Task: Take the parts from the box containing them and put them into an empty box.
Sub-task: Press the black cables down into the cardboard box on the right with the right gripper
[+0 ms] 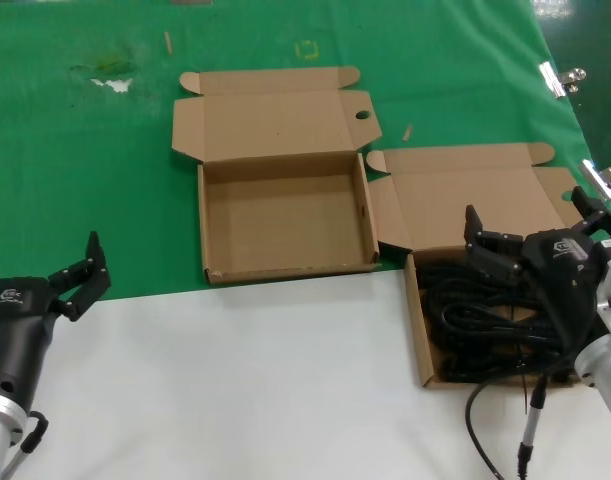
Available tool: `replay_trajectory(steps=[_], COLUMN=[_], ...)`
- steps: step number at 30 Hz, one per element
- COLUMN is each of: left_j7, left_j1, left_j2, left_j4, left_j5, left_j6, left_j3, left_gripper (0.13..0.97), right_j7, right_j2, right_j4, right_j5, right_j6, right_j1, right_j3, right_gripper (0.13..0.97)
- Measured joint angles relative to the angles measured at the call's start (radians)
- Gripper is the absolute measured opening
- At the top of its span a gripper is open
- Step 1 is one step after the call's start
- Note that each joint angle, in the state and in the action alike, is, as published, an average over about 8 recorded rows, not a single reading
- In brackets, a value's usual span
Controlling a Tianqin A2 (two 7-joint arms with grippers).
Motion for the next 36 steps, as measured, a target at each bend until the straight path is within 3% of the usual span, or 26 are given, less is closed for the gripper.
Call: replay_trajectory(steps=[11,14,23,31,36], left_j7=[0.000,0.000,0.000,0.000,0.000], left_j1=[0.000,0.000,0.000,0.000,0.000], left_j2=[0.000,0.000,0.000,0.000,0.000], left_j4=[0.000,0.000,0.000,0.000,0.000], left_j5=[0.000,0.000,0.000,0.000,0.000], left_j6=[0.000,0.000,0.000,0.000,0.000], left_j3=[0.000,0.000,0.000,0.000,0.000], left_gripper=[0.702,0.702,0.488,0.306,0.248], right_j7=[0.036,0.051,0.139,0.209,0.217], right_j2=[0.121,0.186,0.446,0.676,0.776], right_j4=[0.029,0.049,0.097,0.111,0.106], right_j5=[0.038,0.052,0.088,0.031,-0.012], right_j6=[0.019,0.019,-0.021,-0.149,-0.281], right_j1=[-0.013,-0.015,0.015,0.059,0.084], right_j3=[-0.044,-0.064,-0.179,-0.249,-0.247], right_gripper=[0.966,0.966,0.966,0.966,0.966])
